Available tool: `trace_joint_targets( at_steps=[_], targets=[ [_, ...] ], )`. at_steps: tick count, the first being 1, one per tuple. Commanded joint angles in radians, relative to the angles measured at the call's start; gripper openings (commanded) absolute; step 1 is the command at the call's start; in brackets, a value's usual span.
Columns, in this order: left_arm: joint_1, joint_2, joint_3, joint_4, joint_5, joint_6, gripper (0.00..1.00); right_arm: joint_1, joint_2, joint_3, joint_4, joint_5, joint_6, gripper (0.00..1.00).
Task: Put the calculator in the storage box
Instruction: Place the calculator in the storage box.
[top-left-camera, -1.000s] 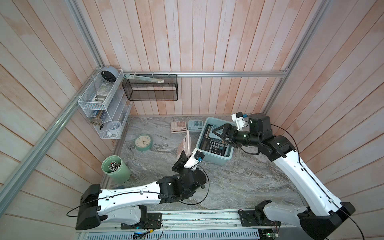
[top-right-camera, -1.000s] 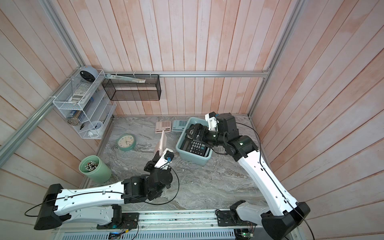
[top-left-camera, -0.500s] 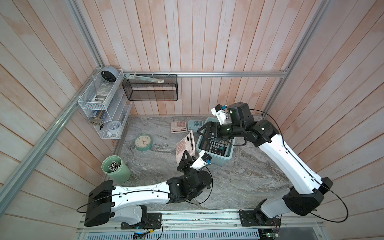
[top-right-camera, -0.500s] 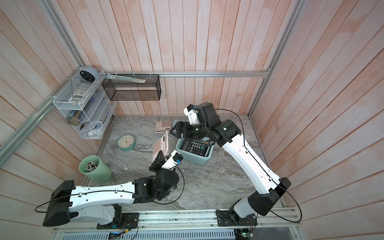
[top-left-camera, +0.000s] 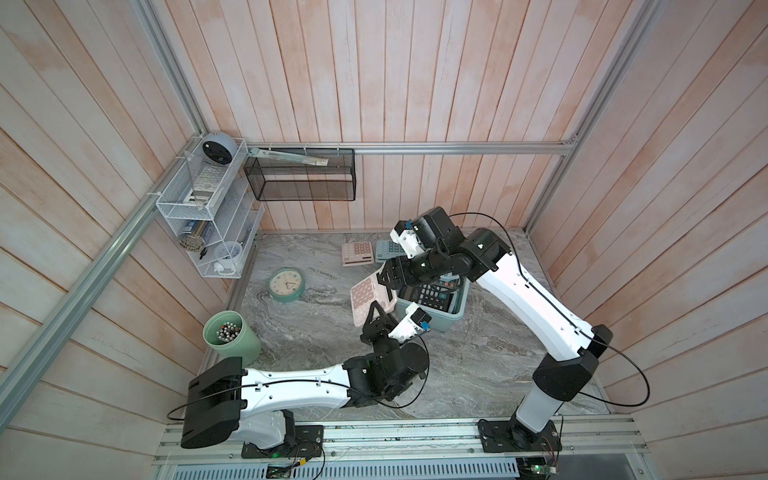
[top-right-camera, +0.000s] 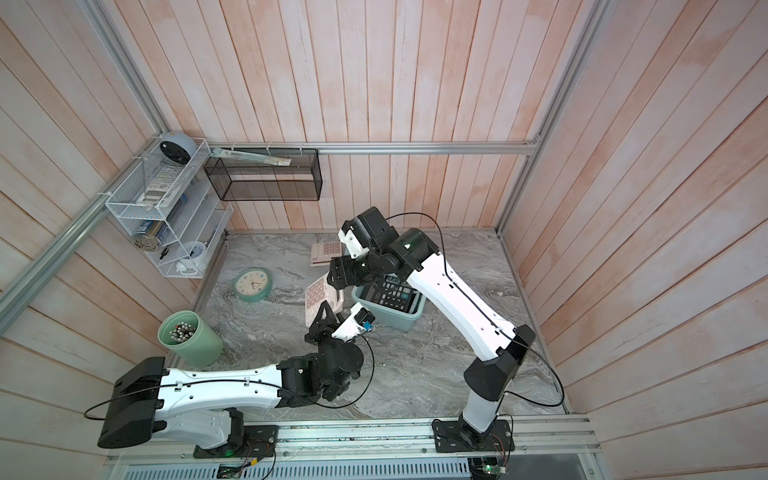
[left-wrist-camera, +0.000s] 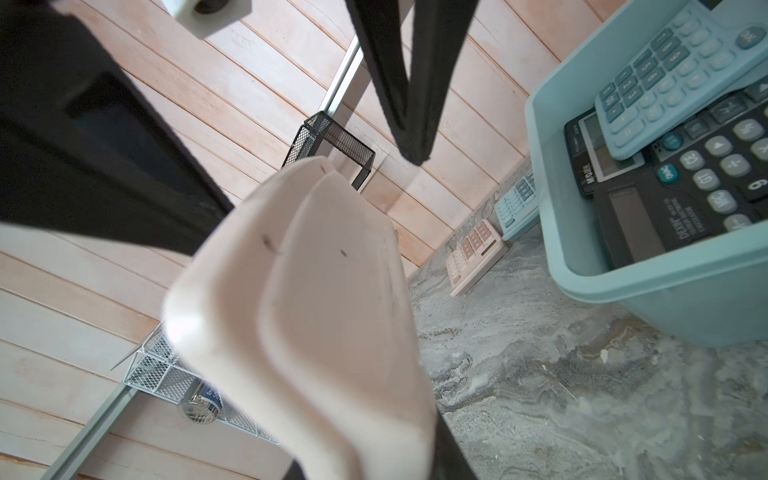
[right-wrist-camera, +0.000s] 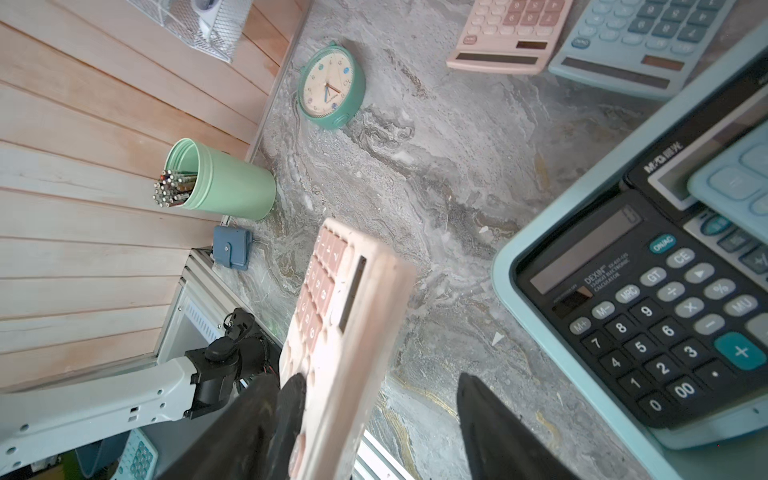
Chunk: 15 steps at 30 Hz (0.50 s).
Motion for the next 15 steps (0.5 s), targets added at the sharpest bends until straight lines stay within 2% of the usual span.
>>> trace_joint_targets(
  at_steps=[1, 2, 11, 13, 15],
  targets=[
    [-0.006, 0.0, -0.009, 0.05, -0.025, 0.023, 0.0, 0.004, 0.011, -0.006, -0.031, 0.021, -0.007, 0.57],
    [-0.006, 0.003, -0.01, 0.053, -0.02, 0.023, 0.0, 0.007, 0.011, -0.005, -0.035, 0.021, -0.008, 0.51],
    [0.004, 0.033, 0.006, 0.005, -0.01, -0.013, 0.0, 0.033, 0.034, 0.011, -0.084, 0.076, -0.027, 0.3],
    [0.006, 0.039, 0.021, -0.037, -0.006, -0.041, 0.0, 0.041, 0.047, 0.027, -0.103, 0.092, -0.032, 0.22],
    [0.009, 0.046, 0.03, -0.059, -0.002, -0.053, 0.0, 0.043, 0.052, 0.032, -0.108, 0.097, -0.034, 0.1]
  ],
)
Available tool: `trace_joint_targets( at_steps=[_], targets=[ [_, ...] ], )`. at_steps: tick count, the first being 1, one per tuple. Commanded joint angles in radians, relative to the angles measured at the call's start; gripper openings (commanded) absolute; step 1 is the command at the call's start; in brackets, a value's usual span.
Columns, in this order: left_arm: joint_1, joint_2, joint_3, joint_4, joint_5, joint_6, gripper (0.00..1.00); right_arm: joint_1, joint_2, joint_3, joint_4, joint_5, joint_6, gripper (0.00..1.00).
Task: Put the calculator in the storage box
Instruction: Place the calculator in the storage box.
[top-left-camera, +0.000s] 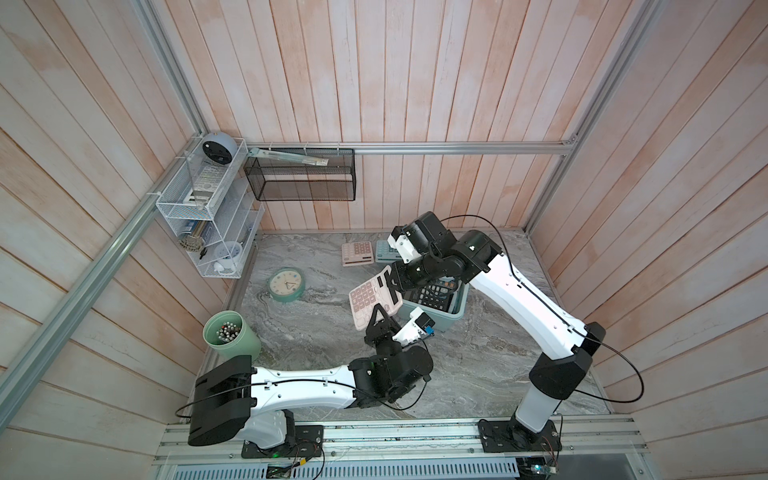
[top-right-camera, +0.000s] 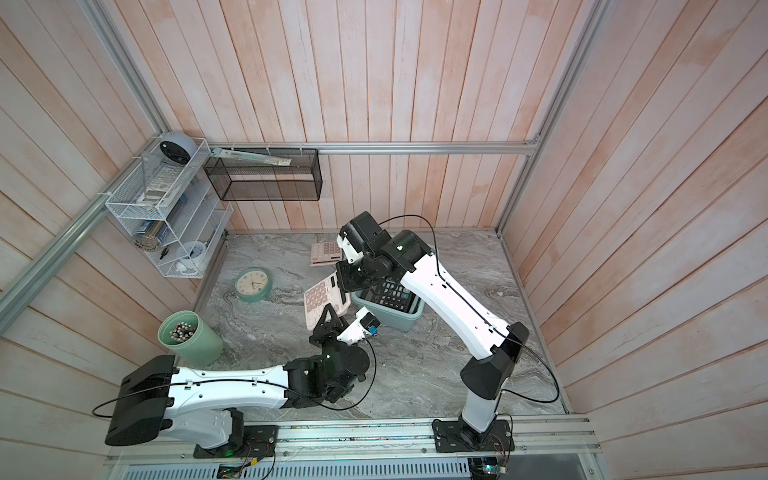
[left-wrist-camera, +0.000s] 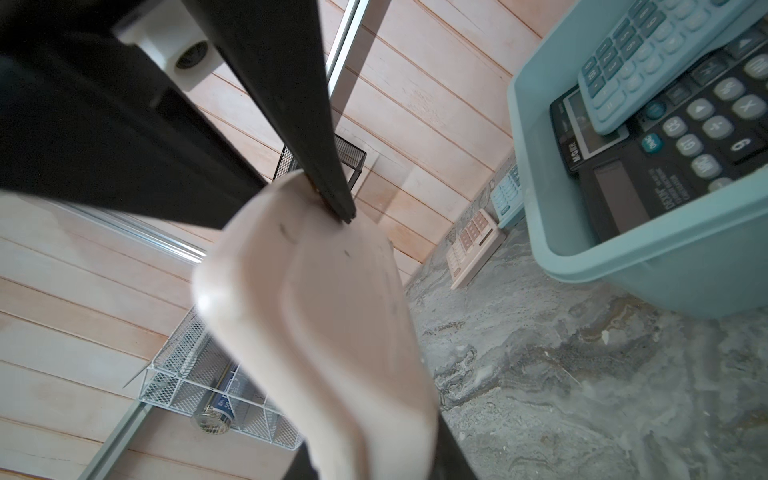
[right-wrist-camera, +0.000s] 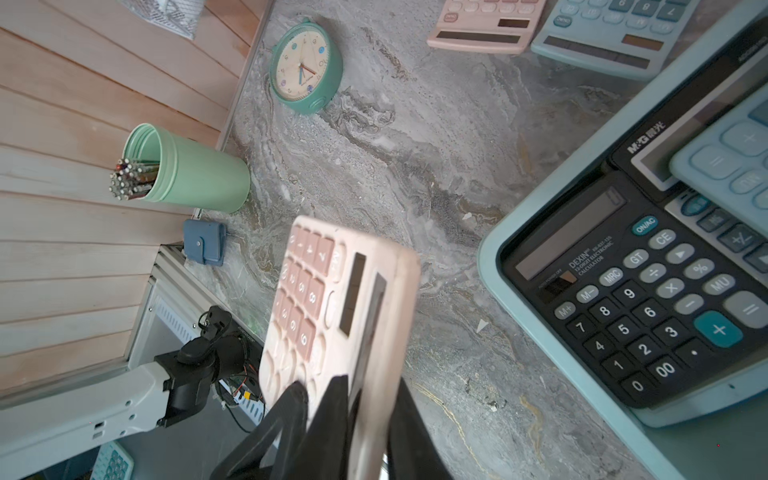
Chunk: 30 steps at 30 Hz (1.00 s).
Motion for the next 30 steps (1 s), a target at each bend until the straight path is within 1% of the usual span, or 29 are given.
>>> trace_joint_targets(
  at_steps=[1, 3, 4, 5, 10, 13, 15, 20, 25, 30],
  targets=[
    [0.014, -0.003, 0.035, -0.02, -0.003, -0.079, 0.0, 0.013, 0.018, 0.024, -0.08, 0.036, -0.07, 0.06],
    [0.019, 0.0, 0.043, -0.048, 0.002, -0.105, 0.0, 0.014, 0.018, 0.022, -0.077, 0.038, -0.066, 0.0],
    [0.022, 0.003, 0.051, -0.074, 0.008, -0.128, 0.03, 0.014, 0.017, 0.022, -0.077, 0.04, -0.066, 0.0],
    [0.025, 0.004, 0.058, -0.102, 0.016, -0.151, 0.09, 0.015, 0.017, 0.022, -0.076, 0.044, -0.066, 0.0],
    [0.041, 0.009, 0.092, -0.226, 0.051, -0.263, 0.51, -0.001, -0.008, -0.004, -0.058, 0.082, -0.052, 0.0],
    [0.051, 0.001, 0.11, -0.3, 0.084, -0.337, 0.66, -0.031, -0.052, -0.069, -0.009, 0.089, -0.039, 0.0],
    [0.057, -0.008, 0.116, -0.337, 0.104, -0.376, 0.74, -0.057, -0.092, -0.132, 0.042, 0.082, -0.03, 0.0],
    [0.084, -0.024, 0.144, -0.461, 0.188, -0.513, 0.99, -0.145, -0.194, -0.285, 0.159, 0.042, 0.007, 0.0],
    [0.119, -0.053, 0.142, -0.527, 0.29, -0.63, 1.0, -0.242, -0.3, -0.437, 0.281, -0.027, 0.036, 0.0],
    [0.168, -0.079, 0.117, -0.537, 0.404, -0.715, 1.0, -0.344, -0.379, -0.559, 0.364, -0.096, 0.054, 0.0]
  ],
)
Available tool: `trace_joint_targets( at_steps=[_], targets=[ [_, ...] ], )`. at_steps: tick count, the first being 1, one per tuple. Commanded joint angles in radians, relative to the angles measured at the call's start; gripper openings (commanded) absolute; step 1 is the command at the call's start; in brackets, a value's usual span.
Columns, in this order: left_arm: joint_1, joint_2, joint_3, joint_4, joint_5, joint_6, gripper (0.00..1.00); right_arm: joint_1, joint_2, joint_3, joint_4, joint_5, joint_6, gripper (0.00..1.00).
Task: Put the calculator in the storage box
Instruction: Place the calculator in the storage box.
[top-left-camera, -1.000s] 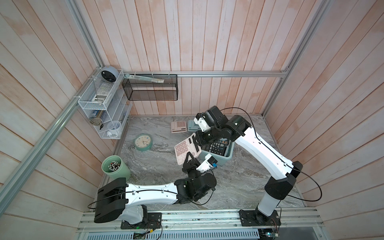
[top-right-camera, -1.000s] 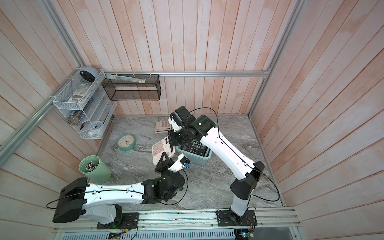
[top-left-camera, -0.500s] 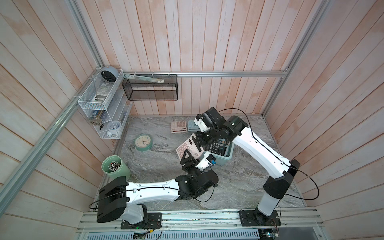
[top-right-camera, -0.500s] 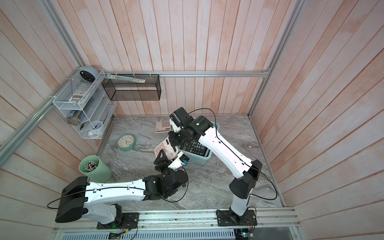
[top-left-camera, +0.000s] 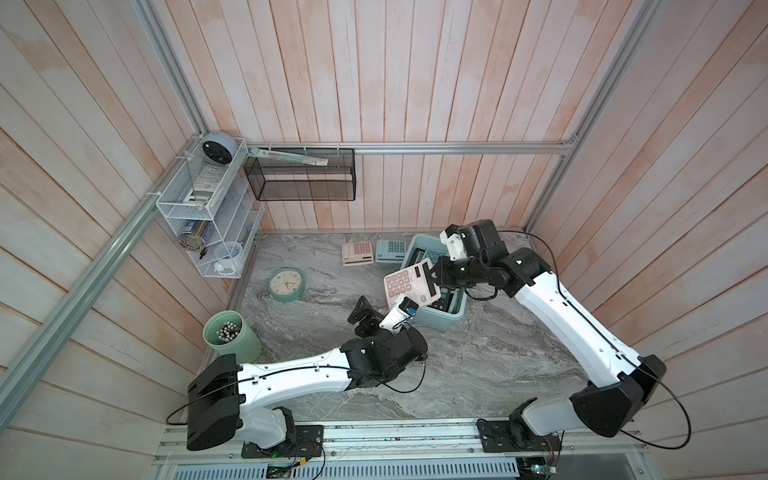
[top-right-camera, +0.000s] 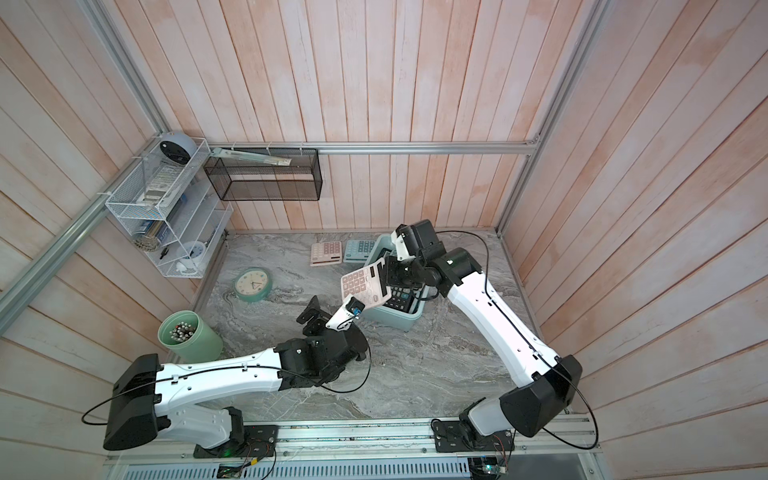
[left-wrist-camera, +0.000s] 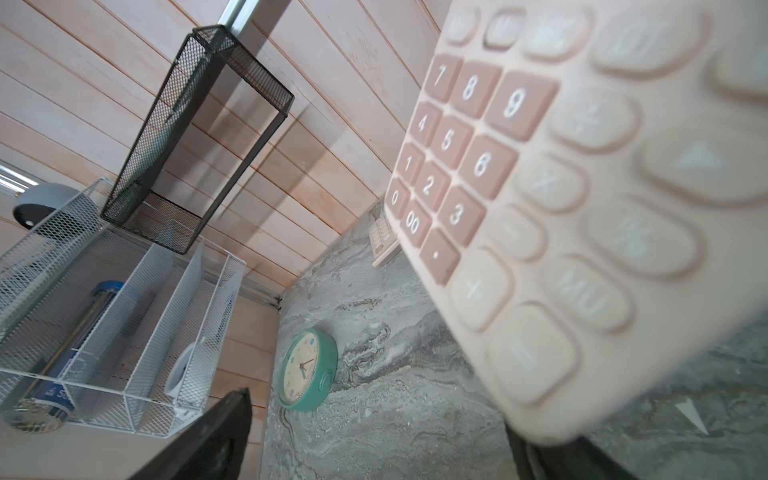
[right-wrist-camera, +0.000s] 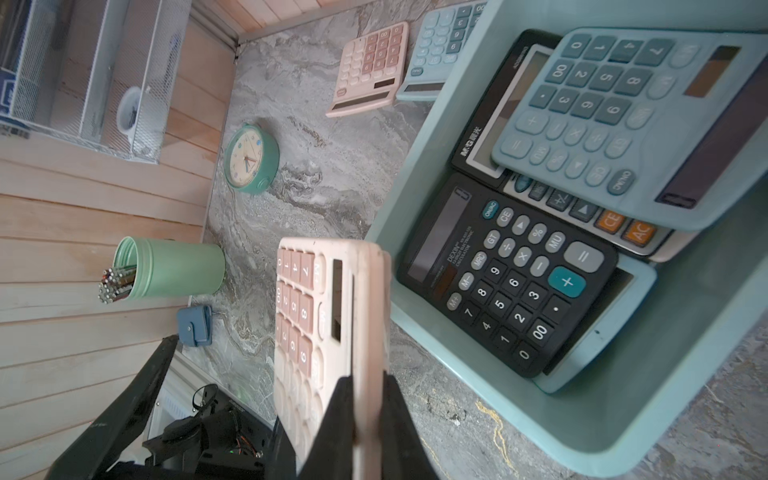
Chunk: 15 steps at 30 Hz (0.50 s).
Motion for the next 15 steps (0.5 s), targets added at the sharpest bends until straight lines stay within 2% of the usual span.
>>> trace_joint_targets(
  at_steps=[1, 7, 10, 15],
  targets=[
    [0.044, -0.037, -0.007, -0.035, 0.104, -0.11, 1.0, -0.053, -0.039, -0.058, 0.081, -0.047, 0.005, 0.0],
    [0.147, -0.1, -0.015, -0.05, 0.266, -0.192, 1.0, -0.095, -0.061, -0.123, 0.121, -0.08, 0.02, 0.0],
    [0.238, -0.179, -0.039, -0.048, 0.378, -0.252, 1.0, -0.117, -0.072, -0.172, 0.155, -0.102, 0.067, 0.0],
    [0.399, -0.311, -0.101, 0.021, 0.652, -0.367, 1.0, -0.12, -0.098, -0.21, 0.162, -0.089, 0.146, 0.0]
  ],
)
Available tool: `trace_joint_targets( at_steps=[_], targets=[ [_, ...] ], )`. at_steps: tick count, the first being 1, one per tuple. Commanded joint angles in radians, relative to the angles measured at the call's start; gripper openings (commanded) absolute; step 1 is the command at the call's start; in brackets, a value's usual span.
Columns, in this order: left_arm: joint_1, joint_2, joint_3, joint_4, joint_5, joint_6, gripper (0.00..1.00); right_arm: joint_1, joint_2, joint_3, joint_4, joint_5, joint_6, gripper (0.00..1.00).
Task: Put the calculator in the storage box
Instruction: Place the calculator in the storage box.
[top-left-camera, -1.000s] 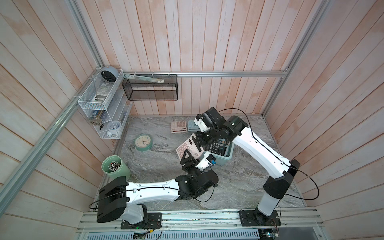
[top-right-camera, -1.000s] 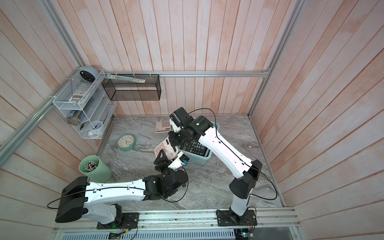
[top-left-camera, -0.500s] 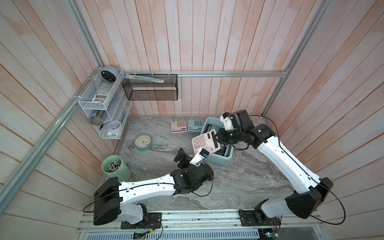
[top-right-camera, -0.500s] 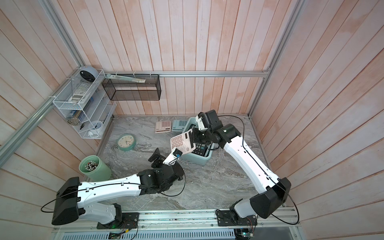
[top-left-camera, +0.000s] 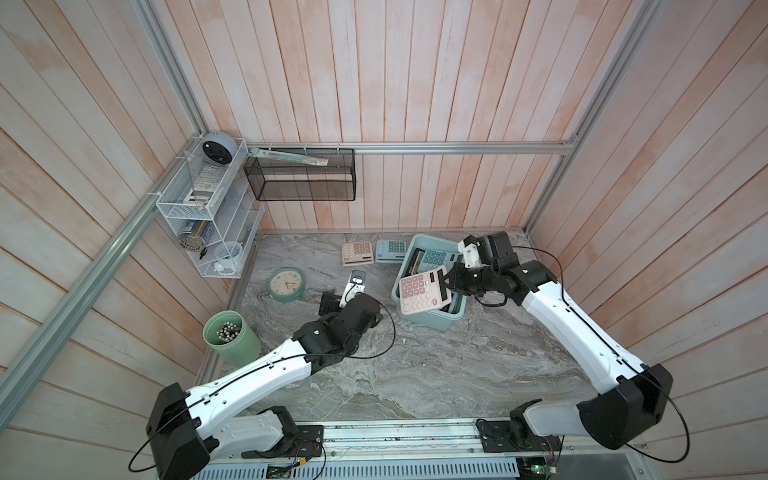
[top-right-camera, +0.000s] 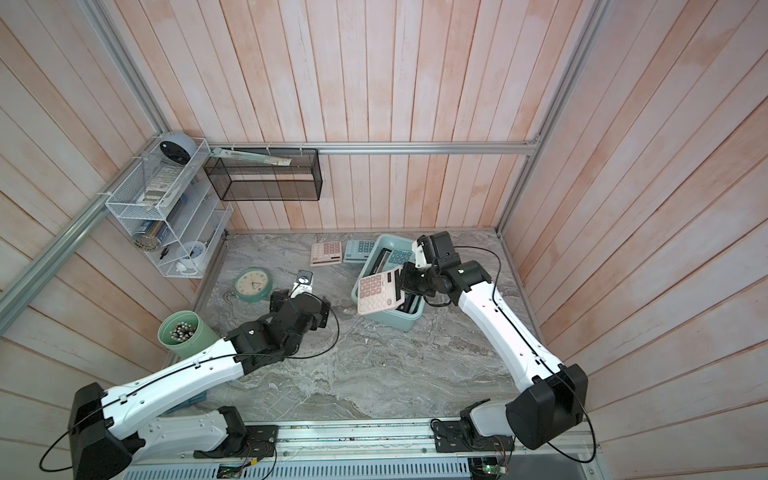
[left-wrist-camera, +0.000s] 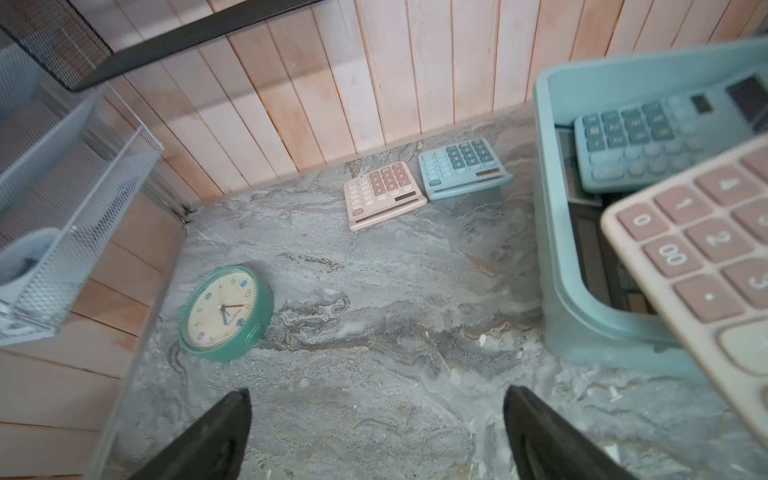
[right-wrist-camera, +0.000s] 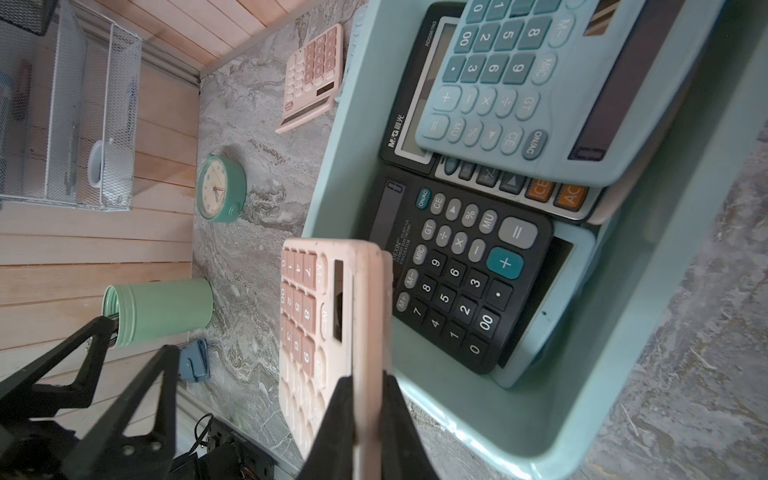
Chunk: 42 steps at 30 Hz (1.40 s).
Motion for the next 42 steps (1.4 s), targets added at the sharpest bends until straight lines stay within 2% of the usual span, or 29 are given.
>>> trace_joint_targets(
  at_steps=[1, 6, 12, 16, 23, 34, 42],
  targets=[
    [0.083, -0.053, -0.036, 0.049, 0.249, -0.118, 1.0, -0.003, -0.042, -0.006, 0.045, -0.026, 0.091, 0.0],
    [0.195, -0.035, -0.007, 0.078, 0.452, -0.178, 1.0, -0.002, -0.065, -0.012, -0.006, 0.038, 0.187, 0.0],
    [0.242, 0.072, 0.068, 0.115, 0.541, -0.215, 1.0, -0.036, -0.071, 0.001, -0.047, 0.133, 0.321, 0.0],
    [0.277, 0.158, 0.137, 0.124, 0.584, -0.234, 1.0, -0.054, -0.03, 0.021, -0.078, 0.156, 0.35, 0.0],
    [0.367, 0.306, 0.216, 0.183, 0.768, -0.306, 1.0, -0.073, 0.053, 0.01, -0.078, 0.14, 0.375, 0.0],
    [0.377, 0.468, 0.329, 0.235, 0.9, -0.339, 1.0, -0.103, 0.139, -0.004, -0.047, 0.154, 0.397, 0.0],
    [0.377, 0.553, 0.367, 0.26, 0.948, -0.35, 1.0, -0.105, 0.144, -0.038, -0.01, 0.144, 0.337, 0.0]
  ],
)
